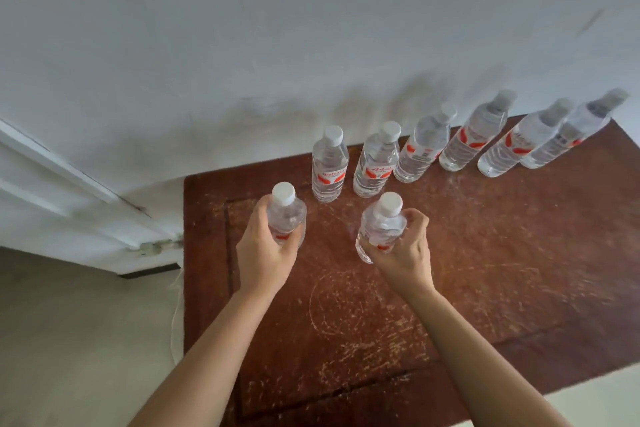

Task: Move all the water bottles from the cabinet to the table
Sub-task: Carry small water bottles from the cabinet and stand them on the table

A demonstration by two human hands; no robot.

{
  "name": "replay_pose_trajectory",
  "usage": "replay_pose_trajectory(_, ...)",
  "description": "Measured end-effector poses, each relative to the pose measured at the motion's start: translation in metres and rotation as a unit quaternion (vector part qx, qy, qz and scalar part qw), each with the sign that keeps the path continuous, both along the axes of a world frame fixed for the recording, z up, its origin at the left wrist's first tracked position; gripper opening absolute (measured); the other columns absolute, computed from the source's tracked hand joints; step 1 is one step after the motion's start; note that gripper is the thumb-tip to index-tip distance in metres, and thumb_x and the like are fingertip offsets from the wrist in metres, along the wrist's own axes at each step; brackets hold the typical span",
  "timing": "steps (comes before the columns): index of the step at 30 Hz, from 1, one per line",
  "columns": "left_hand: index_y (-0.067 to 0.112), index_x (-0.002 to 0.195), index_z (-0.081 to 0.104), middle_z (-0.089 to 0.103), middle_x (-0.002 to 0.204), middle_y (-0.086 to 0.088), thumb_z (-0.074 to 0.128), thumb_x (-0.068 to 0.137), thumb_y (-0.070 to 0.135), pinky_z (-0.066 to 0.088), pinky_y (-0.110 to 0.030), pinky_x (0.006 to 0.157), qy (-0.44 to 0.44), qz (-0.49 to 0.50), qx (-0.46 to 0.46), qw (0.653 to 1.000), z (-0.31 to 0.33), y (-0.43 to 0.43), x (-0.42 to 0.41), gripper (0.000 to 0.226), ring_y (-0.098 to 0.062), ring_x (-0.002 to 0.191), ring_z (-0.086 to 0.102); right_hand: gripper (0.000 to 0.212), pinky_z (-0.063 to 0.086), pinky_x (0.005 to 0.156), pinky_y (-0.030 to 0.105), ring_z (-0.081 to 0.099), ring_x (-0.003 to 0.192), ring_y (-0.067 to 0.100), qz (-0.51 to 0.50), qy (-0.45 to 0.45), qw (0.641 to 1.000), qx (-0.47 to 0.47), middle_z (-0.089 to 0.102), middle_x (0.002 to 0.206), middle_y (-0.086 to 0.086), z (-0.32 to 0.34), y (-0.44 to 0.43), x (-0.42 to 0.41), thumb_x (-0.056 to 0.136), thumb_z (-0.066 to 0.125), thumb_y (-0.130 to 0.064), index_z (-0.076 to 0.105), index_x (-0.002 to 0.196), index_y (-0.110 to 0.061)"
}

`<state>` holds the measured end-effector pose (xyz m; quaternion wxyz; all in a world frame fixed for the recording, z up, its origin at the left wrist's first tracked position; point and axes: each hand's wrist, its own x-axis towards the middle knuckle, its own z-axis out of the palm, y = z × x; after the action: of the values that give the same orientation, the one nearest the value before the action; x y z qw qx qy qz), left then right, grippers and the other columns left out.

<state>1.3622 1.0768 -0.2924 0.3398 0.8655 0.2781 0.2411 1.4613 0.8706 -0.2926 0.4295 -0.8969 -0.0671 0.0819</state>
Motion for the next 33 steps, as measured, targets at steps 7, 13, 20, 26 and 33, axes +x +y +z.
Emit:
replay_pose_trajectory(7,0.013,0.139,0.046,0.064,0.13,-0.008,0.083,0.081,0.034,0.061,-0.045,0.086,0.008,0.017,-0.028,0.999,-0.003,-0.005,-0.013,0.072,-0.026,0.109,0.069,0.086,0.051,0.086,0.04,0.059,0.112,0.026,0.02,0.029,0.999,0.001,0.05,0.13,0.0,-0.006,-0.007,0.001,0.076,0.088,-0.04,0.031,0.135,-0.016)
replay_pose_trajectory(13,0.02,0.143,0.039,0.059,0.137,-0.005,0.079,0.083,0.035,0.058,-0.048,0.093,0.042,0.049,-0.076,0.995,0.002,-0.014,-0.007,0.074,-0.024,0.119,0.063,0.085,0.054,0.093,0.046,0.057,0.118,0.026,0.132,0.04,0.99,0.024,0.045,0.134,0.002,-0.009,0.018,0.024,0.08,0.085,-0.034,0.029,0.141,-0.015)
replay_pose_trajectory(20,0.026,0.157,0.018,0.044,0.156,-0.004,0.072,0.089,0.044,0.048,-0.051,0.106,0.16,0.112,-0.098,0.976,0.008,-0.03,-0.022,0.089,-0.026,0.135,0.052,0.086,0.048,0.096,0.041,0.053,0.126,0.029,0.183,0.045,0.981,-0.037,0.035,0.146,0.006,-0.018,-0.002,0.026,0.087,0.075,-0.044,0.021,0.149,-0.017)
replay_pose_trajectory(26,0.018,0.157,0.027,0.038,0.159,-0.006,0.061,0.097,0.041,0.039,-0.043,0.115,0.217,0.156,-0.127,0.955,-0.017,-0.098,-0.09,0.073,-0.023,0.143,0.042,0.084,0.045,0.11,0.047,0.04,0.139,0.032,0.248,0.018,0.965,-0.08,0.027,0.154,0.012,-0.061,-0.058,-0.024,0.09,0.073,-0.038,0.019,0.153,-0.023)
replay_pose_trajectory(33,0.015,0.152,0.04,0.041,0.157,-0.009,0.044,0.103,0.047,0.033,-0.04,0.115,0.274,0.245,-0.088,0.926,-0.02,-0.164,-0.182,0.058,-0.026,0.145,0.038,0.062,0.029,0.121,0.051,0.026,0.15,0.035,0.436,-0.065,0.892,-0.097,0.022,0.164,0.015,-0.055,-0.052,-0.085,0.101,0.051,-0.05,0.03,0.155,-0.025)
